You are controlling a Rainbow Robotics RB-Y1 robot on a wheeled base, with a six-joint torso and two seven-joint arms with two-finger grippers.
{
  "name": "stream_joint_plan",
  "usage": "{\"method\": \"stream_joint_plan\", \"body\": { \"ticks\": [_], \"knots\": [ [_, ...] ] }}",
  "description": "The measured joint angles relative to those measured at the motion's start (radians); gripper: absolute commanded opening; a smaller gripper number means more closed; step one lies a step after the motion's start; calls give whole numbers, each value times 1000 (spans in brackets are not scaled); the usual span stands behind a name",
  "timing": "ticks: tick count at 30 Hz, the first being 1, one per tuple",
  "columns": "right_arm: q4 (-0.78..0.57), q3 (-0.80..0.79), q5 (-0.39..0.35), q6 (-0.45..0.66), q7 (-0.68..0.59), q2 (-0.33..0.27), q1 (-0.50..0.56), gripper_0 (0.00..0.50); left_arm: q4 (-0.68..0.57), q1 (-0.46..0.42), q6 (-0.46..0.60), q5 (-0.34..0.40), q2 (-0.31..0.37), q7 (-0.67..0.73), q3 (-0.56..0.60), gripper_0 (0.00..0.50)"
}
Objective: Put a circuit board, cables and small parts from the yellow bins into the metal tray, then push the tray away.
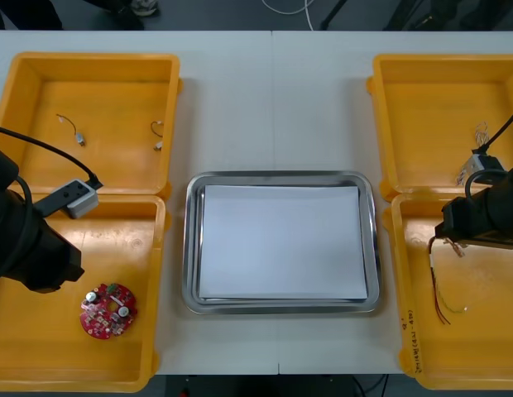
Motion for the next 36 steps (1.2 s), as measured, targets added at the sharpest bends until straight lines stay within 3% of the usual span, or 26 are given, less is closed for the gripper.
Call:
{"method": "stream_joint_plan", "body": {
  "ticks": [9, 17, 25, 36],
  "knots": [
    [30, 56, 46, -118, 0, 2, 12, 500, 1, 0, -103, -69, 1, 0, -104, 500],
    [31, 67, 91, -183, 0, 2, 52, 500, 51, 0, -203, -83, 2, 0, -173, 500],
    [34, 105, 150, -219, -4, 7, 81, 500, 70, 0, -234, -122, 4, 0, -220, 500],
    [34, 110, 195, -220, -66, 66, 98, 500, 122, 0, -315, -147, 4, 0, -249, 500]
  ]
}}
